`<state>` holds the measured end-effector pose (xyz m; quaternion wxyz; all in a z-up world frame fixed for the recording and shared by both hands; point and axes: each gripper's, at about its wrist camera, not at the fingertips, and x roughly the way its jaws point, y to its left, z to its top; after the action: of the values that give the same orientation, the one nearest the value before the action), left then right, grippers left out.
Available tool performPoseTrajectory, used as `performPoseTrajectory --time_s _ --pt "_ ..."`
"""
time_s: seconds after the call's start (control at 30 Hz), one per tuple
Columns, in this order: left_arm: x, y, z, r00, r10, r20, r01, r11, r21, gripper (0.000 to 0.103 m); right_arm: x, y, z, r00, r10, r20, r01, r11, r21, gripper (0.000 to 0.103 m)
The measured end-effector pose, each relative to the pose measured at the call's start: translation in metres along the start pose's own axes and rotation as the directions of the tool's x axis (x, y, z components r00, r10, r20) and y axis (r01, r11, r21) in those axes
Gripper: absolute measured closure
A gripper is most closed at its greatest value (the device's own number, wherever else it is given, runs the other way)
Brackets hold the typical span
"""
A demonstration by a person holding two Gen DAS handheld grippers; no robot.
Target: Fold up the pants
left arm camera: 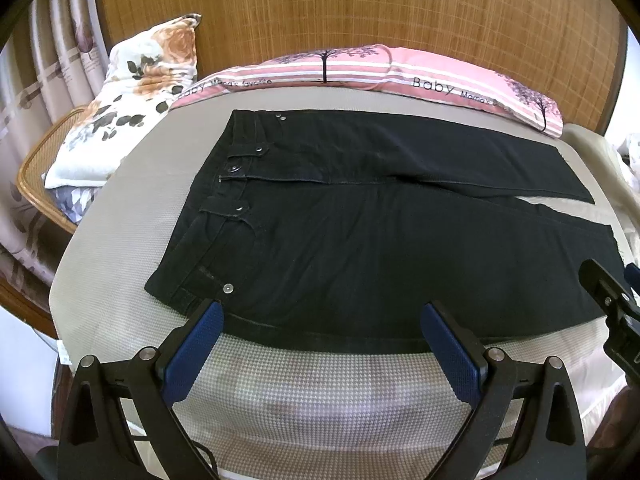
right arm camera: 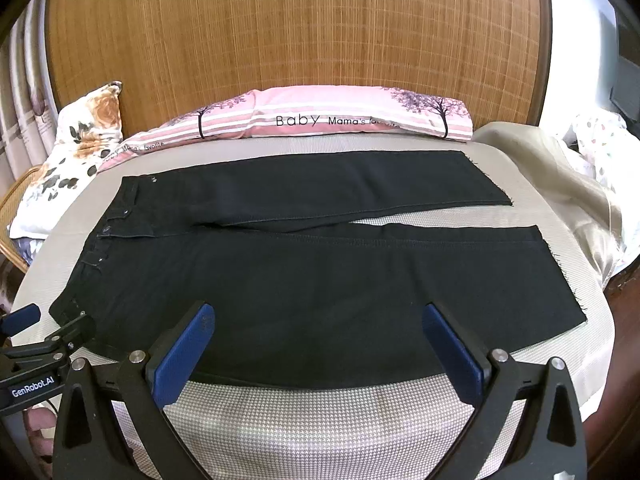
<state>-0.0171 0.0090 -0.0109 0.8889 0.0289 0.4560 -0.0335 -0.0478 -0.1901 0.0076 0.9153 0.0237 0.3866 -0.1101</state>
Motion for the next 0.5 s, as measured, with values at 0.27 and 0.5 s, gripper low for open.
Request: performPoseTrajectory --time_s 0.27,0.5 --pt "0.0004 0.0002 -0.0004 1.000 0.007 0.011 -0.007 1.000 0.007 0.005 -0.0002 0.0009 -0.0001 1.000 0.002 -0.003 -0.002 1.000 0.000 0.000" --pt "-0.0018 -0.0008 -0.0008 1.000 0.019 0.014 -0.019 1.000 0.014 0.005 0.0019 0.0012 -0.0026 1.000 0.003 -0.008 -0.003 1.000 -0.001 0.000"
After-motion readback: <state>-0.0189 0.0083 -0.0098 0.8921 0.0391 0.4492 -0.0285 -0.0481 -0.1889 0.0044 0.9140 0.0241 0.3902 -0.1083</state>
